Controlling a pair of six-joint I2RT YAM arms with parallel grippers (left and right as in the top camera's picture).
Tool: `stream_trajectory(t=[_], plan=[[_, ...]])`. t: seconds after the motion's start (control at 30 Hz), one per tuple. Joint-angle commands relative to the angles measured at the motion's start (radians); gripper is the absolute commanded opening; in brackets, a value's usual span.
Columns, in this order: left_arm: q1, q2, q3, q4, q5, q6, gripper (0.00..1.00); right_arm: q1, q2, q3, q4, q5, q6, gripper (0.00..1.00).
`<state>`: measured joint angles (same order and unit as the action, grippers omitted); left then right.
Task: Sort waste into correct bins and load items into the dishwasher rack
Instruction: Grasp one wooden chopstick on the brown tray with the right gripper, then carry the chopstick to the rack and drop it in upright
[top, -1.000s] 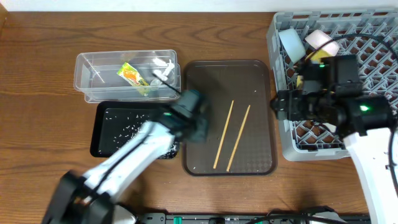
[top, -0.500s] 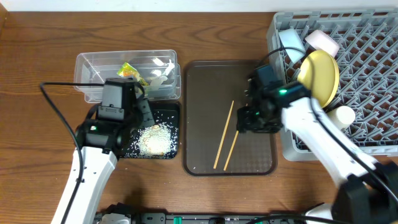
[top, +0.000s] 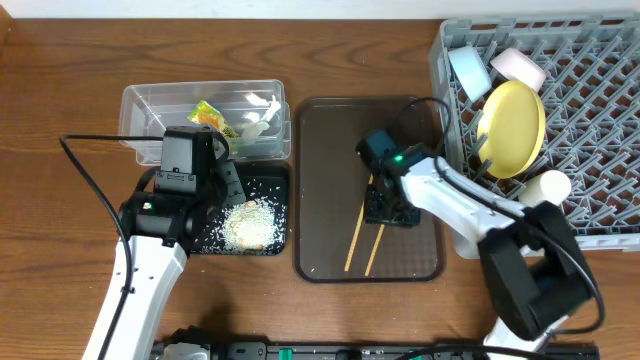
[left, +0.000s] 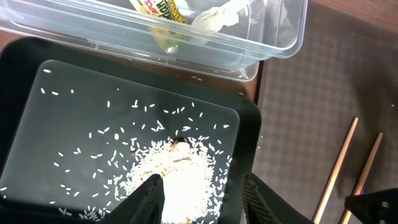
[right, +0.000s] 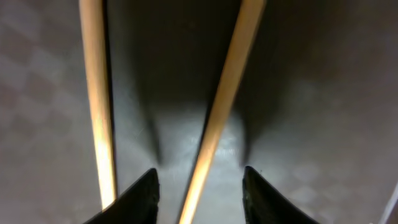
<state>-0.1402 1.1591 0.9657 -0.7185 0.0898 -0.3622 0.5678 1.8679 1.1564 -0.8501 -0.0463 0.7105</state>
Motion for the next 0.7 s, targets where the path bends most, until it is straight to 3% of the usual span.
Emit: stream_trajectory(t=[0.0,0.1,0.2,0.4,0.67], plan=[[0.004,-0.004,0.02,-0.003,-0.013,0.01,0.44,0.016,0.037,-0.005,0.01,0.035,0.06,0.27],[0.004,-0.004,0.02,-0.004,-0.013,0.01,0.44,0.016,0.045,-0.005,0.016,0.037,0.068,0.22],[0.004,-0.004,0.02,-0.003,-0.013,0.01,0.44,0.016,0.043,-0.005,0.018,0.042,0.068,0.02],[0.004,-0.004,0.02,-0.003,-0.013,0.01,0.44,-0.024,0.005,0.011,0.001,0.059,0.025,0.01],[0.004,-0.004,0.02,-0.003,-0.013,0.01,0.44,-0.185,-0.206,0.179,-0.11,0.065,-0.352,0.01]])
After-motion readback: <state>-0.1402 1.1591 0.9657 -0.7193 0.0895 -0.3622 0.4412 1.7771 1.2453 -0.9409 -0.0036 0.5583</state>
